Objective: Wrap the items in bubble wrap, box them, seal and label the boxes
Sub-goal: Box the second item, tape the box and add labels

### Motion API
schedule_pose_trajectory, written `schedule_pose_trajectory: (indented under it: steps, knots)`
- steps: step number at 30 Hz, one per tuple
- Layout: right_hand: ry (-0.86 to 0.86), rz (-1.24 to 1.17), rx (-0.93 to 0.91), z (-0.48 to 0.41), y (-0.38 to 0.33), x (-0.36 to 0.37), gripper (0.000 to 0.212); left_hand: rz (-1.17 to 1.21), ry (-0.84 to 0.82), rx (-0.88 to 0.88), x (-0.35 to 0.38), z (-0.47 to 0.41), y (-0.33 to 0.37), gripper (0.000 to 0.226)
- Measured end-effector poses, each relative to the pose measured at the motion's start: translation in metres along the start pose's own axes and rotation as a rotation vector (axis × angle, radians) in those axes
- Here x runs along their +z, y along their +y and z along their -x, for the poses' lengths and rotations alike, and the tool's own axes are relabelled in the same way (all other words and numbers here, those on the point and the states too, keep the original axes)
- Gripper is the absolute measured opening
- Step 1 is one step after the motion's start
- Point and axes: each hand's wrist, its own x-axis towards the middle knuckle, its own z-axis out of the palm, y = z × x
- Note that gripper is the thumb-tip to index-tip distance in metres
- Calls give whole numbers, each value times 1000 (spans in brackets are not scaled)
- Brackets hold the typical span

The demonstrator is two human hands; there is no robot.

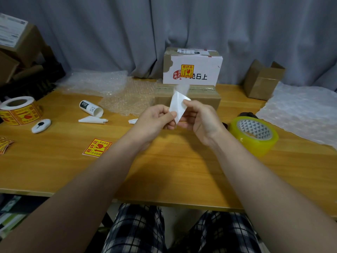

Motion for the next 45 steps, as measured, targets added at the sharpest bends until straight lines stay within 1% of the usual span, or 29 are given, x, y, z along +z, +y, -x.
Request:
schedule_pose_trajectory:
  steps: [2,5,8,10,12,14,16,19,22,23,27,31,35,37,40,43,45]
  knots:
    - [-59,31,-47,3,2,0,21,53,18,7,-1,-1,-2,15]
    - [-58,242,-173,7,9,3,15,50,31,43,-1,-1,-3,13]
    - [-41,250,-231,7,15,3,13,-1,22,68,-1,0,0,12]
    - [-43,244,-218,7,14,0,13,-38,-1,67,-3,0,0,14]
    - [-67,221,-152,6,11,-3,13,-68,-35,60,-6,0,2,13]
    - [-110,187,-75,5,8,-6,15,-66,-90,41,-10,-1,5,11]
    - [-120,164,-47,4,4,-7,17,-31,-114,17,-13,-2,6,10]
    - [-82,162,-70,4,2,-4,15,18,-69,21,-11,-2,7,12]
    - [-24,161,-101,4,5,2,17,-101,-25,53,-3,0,5,25]
    - [-10,145,-98,4,6,4,18,-127,-10,64,-2,1,5,26]
    - [-22,73,-53,4,7,7,19,-105,42,92,-2,-1,5,20]
    - [-87,156,-36,0,0,-1,17,-105,-7,72,-7,-1,6,15]
    - [-45,229,-27,-5,-10,-16,22,-169,-22,24,-22,-6,9,16]
    - [-35,250,-41,-6,-9,-19,20,-202,16,2,-22,-8,8,16]
    - [-16,240,-93,-6,-2,-12,19,-151,100,5,-10,-7,6,16]
    - [19,266,-163,-3,5,-3,19,-153,154,38,0,-5,4,27]
    - [35,267,-189,0,8,1,17,-127,193,46,3,-5,4,23]
